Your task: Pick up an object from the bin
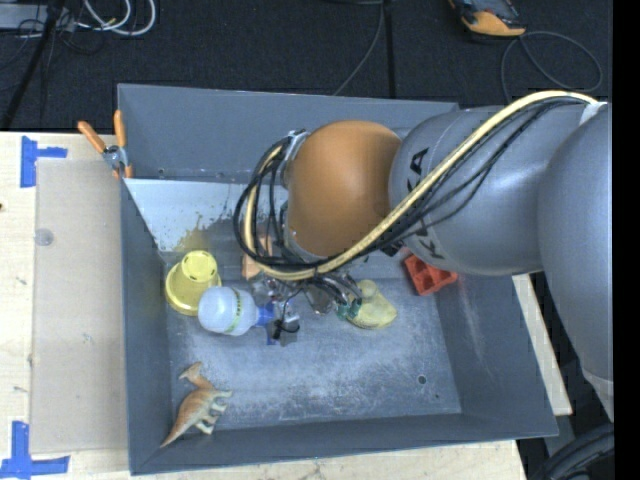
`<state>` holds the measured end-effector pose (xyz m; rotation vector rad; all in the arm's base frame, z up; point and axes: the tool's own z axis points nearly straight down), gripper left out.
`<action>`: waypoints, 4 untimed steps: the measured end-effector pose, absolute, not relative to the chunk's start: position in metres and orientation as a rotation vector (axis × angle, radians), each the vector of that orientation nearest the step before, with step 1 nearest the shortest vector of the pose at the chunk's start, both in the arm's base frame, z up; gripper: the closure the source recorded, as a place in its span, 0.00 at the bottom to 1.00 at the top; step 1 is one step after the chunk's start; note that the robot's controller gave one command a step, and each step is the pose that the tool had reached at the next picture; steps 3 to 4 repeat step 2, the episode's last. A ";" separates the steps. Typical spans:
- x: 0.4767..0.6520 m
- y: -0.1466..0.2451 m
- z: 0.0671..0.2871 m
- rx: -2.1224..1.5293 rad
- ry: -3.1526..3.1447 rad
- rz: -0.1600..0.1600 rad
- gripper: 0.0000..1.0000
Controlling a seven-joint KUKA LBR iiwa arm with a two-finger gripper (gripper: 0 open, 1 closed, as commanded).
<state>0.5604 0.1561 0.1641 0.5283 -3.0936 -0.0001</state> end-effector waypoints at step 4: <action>0.568 0.159 0.133 0.503 -3.107 -0.001 1.00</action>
Offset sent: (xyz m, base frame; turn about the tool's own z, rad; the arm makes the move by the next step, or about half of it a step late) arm 0.0136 0.0078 -0.0941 0.0485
